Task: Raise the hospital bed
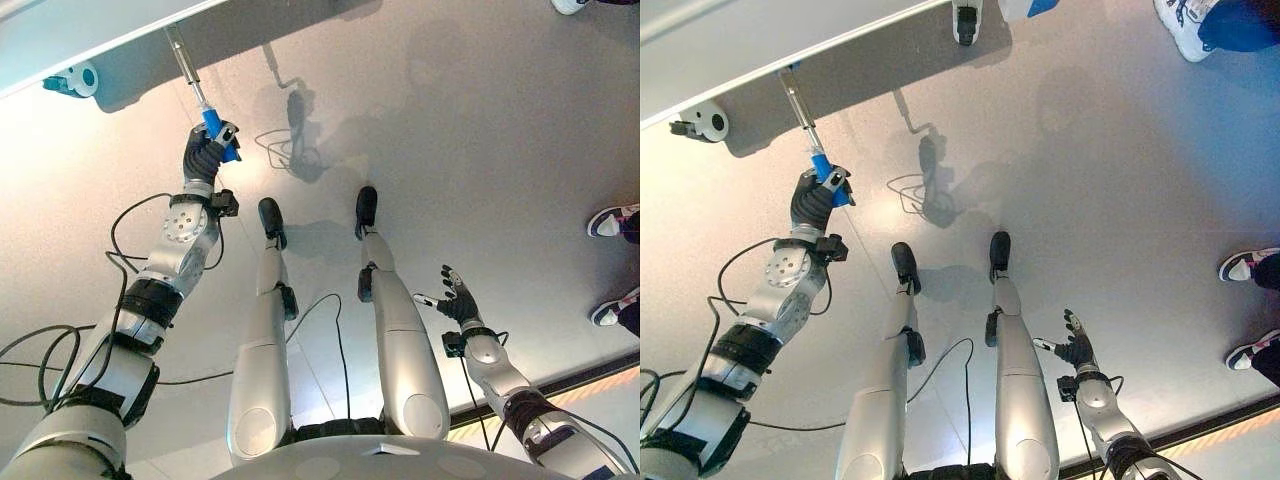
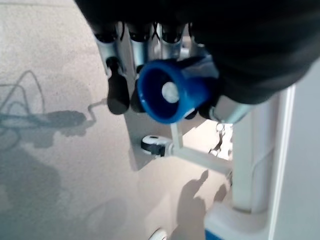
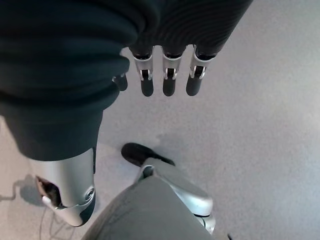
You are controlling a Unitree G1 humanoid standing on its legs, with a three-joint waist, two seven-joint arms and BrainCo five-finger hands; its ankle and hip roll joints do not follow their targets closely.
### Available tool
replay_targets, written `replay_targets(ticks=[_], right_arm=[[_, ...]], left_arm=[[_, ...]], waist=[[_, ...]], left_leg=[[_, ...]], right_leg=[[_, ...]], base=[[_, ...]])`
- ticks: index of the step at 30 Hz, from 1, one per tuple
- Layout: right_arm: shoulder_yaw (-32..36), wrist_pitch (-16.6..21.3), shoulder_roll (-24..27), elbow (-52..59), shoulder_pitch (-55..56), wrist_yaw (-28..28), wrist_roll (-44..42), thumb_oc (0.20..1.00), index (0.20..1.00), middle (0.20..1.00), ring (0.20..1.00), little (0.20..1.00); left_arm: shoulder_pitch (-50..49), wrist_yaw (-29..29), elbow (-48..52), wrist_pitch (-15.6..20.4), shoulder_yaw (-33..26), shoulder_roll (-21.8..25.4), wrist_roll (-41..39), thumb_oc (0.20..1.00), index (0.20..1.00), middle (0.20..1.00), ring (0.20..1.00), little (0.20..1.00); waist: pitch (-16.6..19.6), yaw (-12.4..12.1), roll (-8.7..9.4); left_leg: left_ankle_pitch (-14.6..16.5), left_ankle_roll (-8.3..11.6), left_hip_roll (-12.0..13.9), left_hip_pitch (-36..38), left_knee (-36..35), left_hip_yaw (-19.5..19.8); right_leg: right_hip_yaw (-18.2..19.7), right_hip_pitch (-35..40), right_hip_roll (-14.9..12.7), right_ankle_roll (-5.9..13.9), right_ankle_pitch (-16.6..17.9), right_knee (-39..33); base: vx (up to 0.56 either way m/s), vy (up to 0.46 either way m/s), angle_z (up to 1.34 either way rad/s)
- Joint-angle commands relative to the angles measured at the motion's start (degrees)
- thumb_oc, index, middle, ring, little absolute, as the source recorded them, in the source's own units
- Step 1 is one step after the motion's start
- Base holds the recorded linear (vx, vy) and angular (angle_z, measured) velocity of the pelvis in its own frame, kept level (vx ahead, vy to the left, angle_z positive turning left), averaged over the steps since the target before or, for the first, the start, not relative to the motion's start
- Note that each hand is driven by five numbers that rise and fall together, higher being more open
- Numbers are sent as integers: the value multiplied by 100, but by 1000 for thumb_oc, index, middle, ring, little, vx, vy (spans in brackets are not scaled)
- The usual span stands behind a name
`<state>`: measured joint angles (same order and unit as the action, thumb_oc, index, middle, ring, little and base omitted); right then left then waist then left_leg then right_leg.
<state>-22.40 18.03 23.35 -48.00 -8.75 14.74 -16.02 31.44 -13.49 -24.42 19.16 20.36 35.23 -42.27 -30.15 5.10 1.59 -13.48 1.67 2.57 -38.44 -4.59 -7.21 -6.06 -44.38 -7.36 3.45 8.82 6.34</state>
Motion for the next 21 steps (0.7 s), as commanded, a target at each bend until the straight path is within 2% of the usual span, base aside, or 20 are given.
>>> replay_targets(ticks=[1, 7, 18, 19, 21], right_arm=[[251, -69, 247, 88, 529, 32, 73, 1000, 1000, 1000, 1000, 1000], [281, -58, 260, 118, 547, 42, 90, 1000, 1000, 1000, 1000, 1000], [238, -29, 258, 128, 507, 81, 34, 1000, 1000, 1000, 1000, 1000], [207, -24, 258, 138, 524, 77, 30, 1000, 1000, 1000, 1000, 1000], [178, -23, 255, 134, 509, 89, 29, 1000, 1000, 1000, 1000, 1000]], left_arm=[[-256, -36, 393, 458, -623, 341, -240, 200, 200, 200, 200, 200], [-647, -34, 198, 420, -938, 390, -292, 200, 200, 200, 200, 200], [-513, -77, -798, 303, -1103, 482, -344, 200, 200, 200, 200, 200], [-488, -82, -936, 278, -1073, 464, -352, 200, 200, 200, 200, 200], [-366, -75, -1229, 202, -1007, 488, -285, 200, 200, 200, 200, 200]], waist=[[36, -78, -181], [36, -167, -146], [36, -209, -24], [36, -201, -10], [36, -194, 19]], left_leg=[[340, 4, -103, 11, 479, 5], [365, -16, -139, -70, 496, 67], [392, -39, -170, -248, 520, 122], [564, -2, -176, -106, 497, 184], [573, -5, -178, -134, 498, 181]], right_leg=[[-67, 83, -173, 377, -200, 371], [-139, 95, -213, 389, -231, 351], [-227, 71, -265, 408, -253, 299], [-163, 189, -258, 461, -441, 339], [-165, 172, -268, 466, -438, 314]], base=[[17, 32, 10], [21, 31, 8], [24, 21, 7], [96, 25, 4], [57, 17, 4]])
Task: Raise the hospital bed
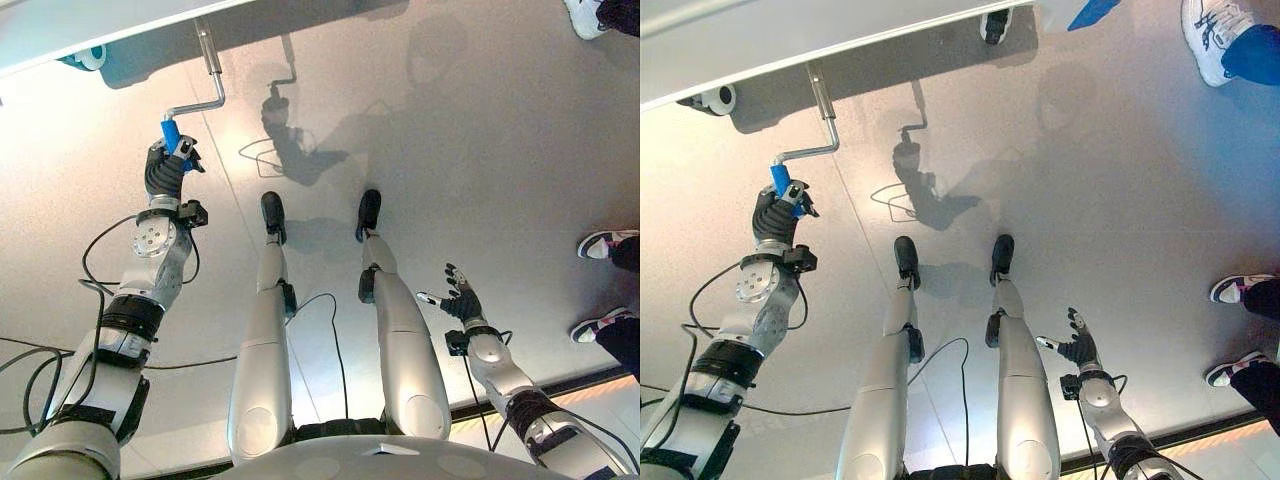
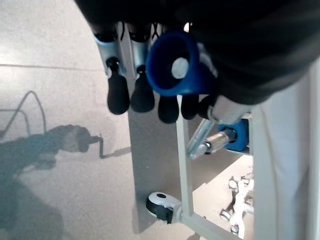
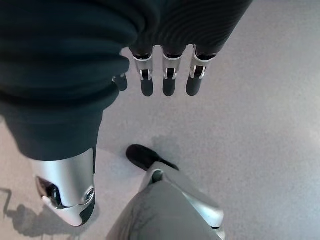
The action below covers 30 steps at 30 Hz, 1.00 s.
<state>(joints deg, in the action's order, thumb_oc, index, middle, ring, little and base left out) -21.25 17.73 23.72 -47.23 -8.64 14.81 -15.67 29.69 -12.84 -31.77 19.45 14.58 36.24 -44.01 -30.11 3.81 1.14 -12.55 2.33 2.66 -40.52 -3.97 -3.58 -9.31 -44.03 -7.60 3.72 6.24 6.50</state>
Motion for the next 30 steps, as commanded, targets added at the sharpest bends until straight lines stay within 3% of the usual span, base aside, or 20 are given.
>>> replay_targets(ticks=[1, 14, 30], right_arm=[[44, 12, 215, 57, 495, 82, -13, 1000, 1000, 1000, 1000, 1000], [-267, 81, 159, 28, 350, 51, -229, 1000, 1000, 1000, 1000, 1000], [-529, 169, 237, 332, 315, 45, -302, 1000, 1000, 1000, 1000, 1000]], left_arm=[[-131, -150, -670, 135, -403, 380, -101, 200, 200, 200, 200, 200], [1013, -106, -2595, -298, 128, 401, 480, 200, 200, 200, 200, 200], [2016, -221, -3439, -434, 473, 309, 980, 200, 200, 200, 200, 200]], waist=[[32, -57, 80], [32, 116, 272], [32, 405, 396]], left_leg=[[484, -73, -187, 67, 433, -180], [483, -73, -149, -133, 405, -252], [443, -30, -80, -399, 347, -430]], right_leg=[[160, 125, -241, 441, -182, 297], [249, -132, -191, 457, -131, 249], [449, -516, -110, 494, 14, 141]], base=[[0, 0, 0], [1, 6, 1], [2, -2, -3]])
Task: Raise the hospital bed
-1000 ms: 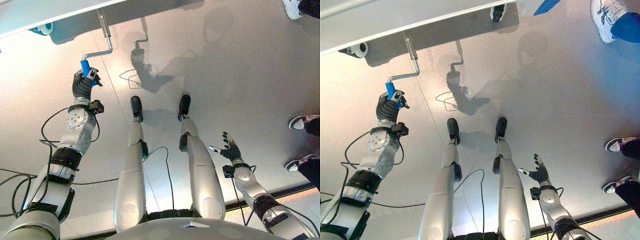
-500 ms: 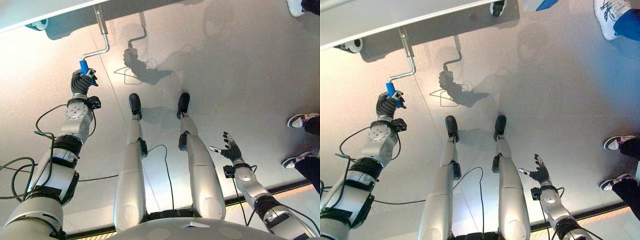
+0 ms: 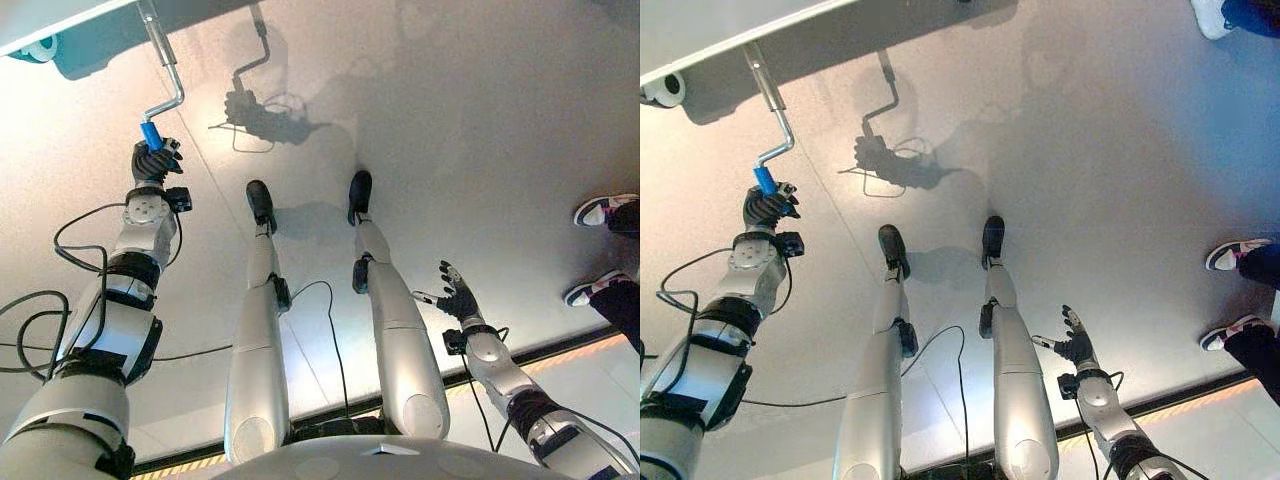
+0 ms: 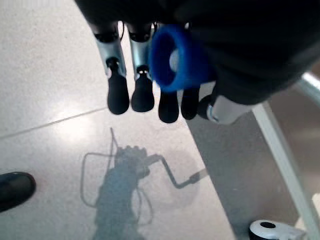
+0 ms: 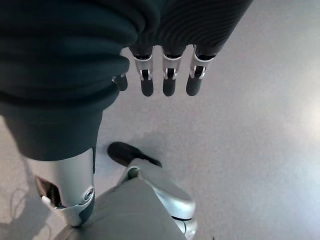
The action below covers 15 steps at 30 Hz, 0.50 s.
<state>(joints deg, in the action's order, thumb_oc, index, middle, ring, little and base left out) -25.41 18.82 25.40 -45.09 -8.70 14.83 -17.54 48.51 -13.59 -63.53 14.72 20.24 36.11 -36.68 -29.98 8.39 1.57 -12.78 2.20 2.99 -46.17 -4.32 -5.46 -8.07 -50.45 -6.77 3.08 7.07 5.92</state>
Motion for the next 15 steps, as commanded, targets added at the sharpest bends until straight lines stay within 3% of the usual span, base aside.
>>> replay_targets(ticks=[1, 15], right_arm=[[-126, 71, 83, 139, 331, 42, -121, 1000, 1000, 1000, 1000, 1000], [-211, 186, 225, 447, 401, 36, -141, 1000, 1000, 1000, 1000, 1000]], left_arm=[[192, -165, -282, 33, -62, 286, 241, 200, 200, 200, 200, 200], [1015, -266, -511, -26, 375, 149, 711, 200, 200, 200, 200, 200]], waist=[[18, -33, 350], [18, 241, 336]], left_leg=[[467, -17, -114, 159, 379, -252], [470, 26, -27, 62, 355, -520]], right_leg=[[339, 106, -191, 555, -64, 196], [644, -291, -12, 536, -18, 273]], base=[[6, -9, -5], [-3, -15, -10]])
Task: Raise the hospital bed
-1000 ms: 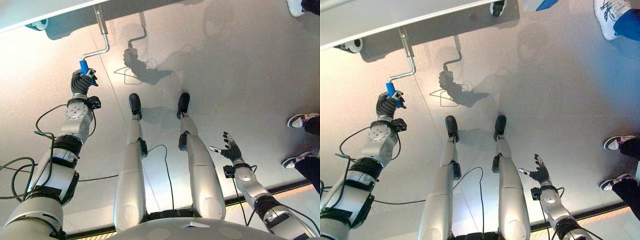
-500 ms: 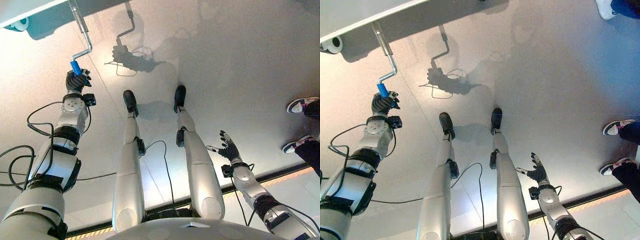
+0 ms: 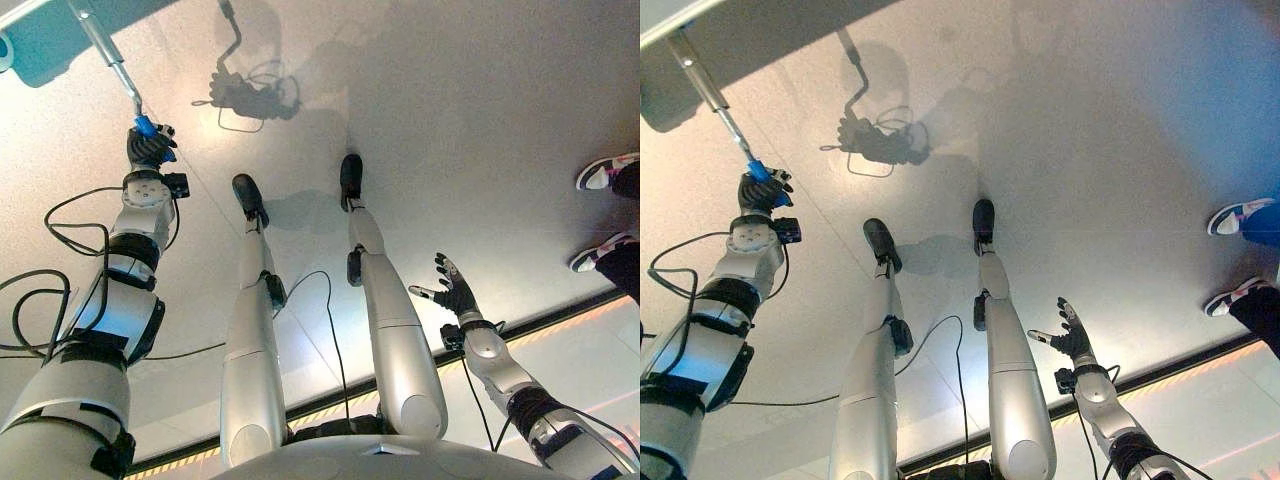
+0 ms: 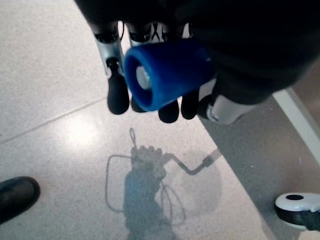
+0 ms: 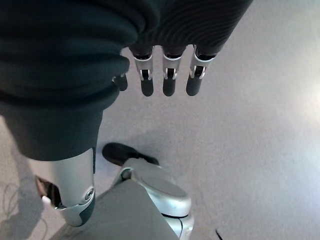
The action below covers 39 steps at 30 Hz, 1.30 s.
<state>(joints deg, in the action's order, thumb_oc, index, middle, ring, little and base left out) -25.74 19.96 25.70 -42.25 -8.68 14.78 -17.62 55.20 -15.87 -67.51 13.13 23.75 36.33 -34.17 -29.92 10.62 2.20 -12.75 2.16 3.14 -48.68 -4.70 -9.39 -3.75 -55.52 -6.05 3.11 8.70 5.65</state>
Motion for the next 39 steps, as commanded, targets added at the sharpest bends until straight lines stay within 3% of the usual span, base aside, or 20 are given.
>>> replay_targets(ticks=[1, 14, 22, 32, 39], right_arm=[[-186, 86, 199, 205, 397, 34, -137, 1000, 1000, 1000, 1000, 1000], [-220, 151, 268, 388, 409, -4, -142, 1000, 1000, 1000, 1000, 1000], [-214, 178, 326, 413, 513, 13, -63, 1000, 1000, 1000, 1000, 1000], [-143, 175, 369, 397, 625, 56, 64, 1000, 1000, 1000, 1000, 1000], [-77, 138, 317, 294, 650, 83, 123, 1000, 1000, 1000, 1000, 1000]], left_arm=[[379, -36, -110, 138, 39, 105, 461, 200, 200, 200, 200, 200], [832, -20, -80, 167, 307, -23, 673, 200, 200, 200, 200, 200], [962, 17, 373, 379, 472, -243, 460, 200, 200, 200, 200, 200], [740, 62, 1314, 672, 472, -607, -143, 200, 200, 200, 200, 200], [563, 10, 2059, 790, 641, -655, -143, 200, 200, 200, 200, 200]], waist=[[13, 51, 279], [13, 311, 293], [13, 420, 285], [13, 389, 50], [13, 255, -133]], left_leg=[[473, 35, -27, 317, 384, -151], [468, 132, 150, 503, 292, -511], [479, 166, 203, 588, 310, -635], [480, 176, 167, 754, 302, -585], [449, 157, 95, 857, 295, -445]], right_leg=[[234, 190, -62, 535, -170, 302], [515, -2, 186, 521, -146, 362], [590, -36, 307, 507, -146, 403], [569, 144, 291, 467, -147, 357], [444, 317, 215, 444, -175, 369]], base=[[-2, -6, -9], [0, -13, -15], [11, -29, -7], [0, -3, 0], [-12, -27, 4]])
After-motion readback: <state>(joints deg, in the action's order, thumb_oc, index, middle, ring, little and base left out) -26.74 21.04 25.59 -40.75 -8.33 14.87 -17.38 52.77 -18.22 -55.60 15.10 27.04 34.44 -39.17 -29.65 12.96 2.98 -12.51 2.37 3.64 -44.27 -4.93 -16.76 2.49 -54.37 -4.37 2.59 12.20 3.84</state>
